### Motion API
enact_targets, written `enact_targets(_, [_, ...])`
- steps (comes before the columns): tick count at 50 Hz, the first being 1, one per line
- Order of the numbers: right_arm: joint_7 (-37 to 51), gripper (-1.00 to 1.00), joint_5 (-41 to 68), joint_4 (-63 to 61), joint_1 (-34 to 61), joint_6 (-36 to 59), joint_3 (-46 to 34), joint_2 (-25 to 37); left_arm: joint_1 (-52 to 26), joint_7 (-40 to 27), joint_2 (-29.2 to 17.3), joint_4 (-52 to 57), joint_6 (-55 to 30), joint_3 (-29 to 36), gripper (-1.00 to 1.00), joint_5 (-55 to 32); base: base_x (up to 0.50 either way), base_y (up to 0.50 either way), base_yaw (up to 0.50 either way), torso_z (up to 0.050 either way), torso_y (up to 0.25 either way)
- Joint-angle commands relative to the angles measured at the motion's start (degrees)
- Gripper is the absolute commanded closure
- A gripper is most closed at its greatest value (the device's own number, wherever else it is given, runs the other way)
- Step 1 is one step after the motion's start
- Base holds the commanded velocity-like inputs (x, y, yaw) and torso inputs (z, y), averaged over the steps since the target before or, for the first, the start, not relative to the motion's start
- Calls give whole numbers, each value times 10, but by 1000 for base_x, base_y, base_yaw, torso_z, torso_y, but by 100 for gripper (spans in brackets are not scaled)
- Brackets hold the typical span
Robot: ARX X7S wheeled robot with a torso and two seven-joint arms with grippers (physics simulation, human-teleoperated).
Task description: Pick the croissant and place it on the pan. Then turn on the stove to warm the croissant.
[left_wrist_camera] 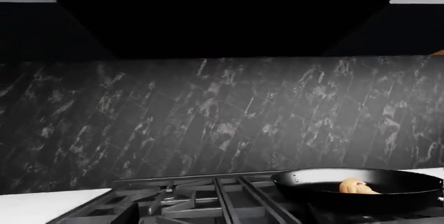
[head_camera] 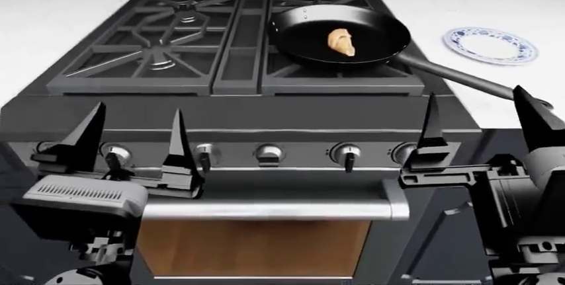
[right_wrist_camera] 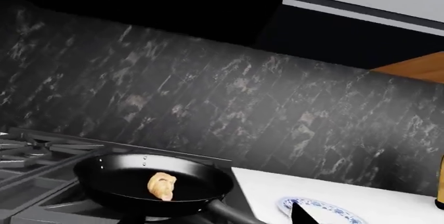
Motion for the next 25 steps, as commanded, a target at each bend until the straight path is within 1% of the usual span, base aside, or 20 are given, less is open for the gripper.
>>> enact_targets(1, [-2,-100,-93,1,-45,-47,-13,11,3,-7,9,-32,16,1,-100,12,0,0,0,-50,0])
enact_targets(9, [-32,-100,-51,29,-60,-82,-6,0,6,-3,8,-36,30,5,-100,17,0,0,0,-50,0])
enact_targets(18, [-58,-100,43,49,-75,-107,15,-11,11,8,4,-24,45,9,-100,8,0,0,0,-50,0])
enact_targets(25, [-67,-100,72,52,-81,-115,23,-10,13,16,0,-18,54,10,-100,-3,0,0,0,-50,0])
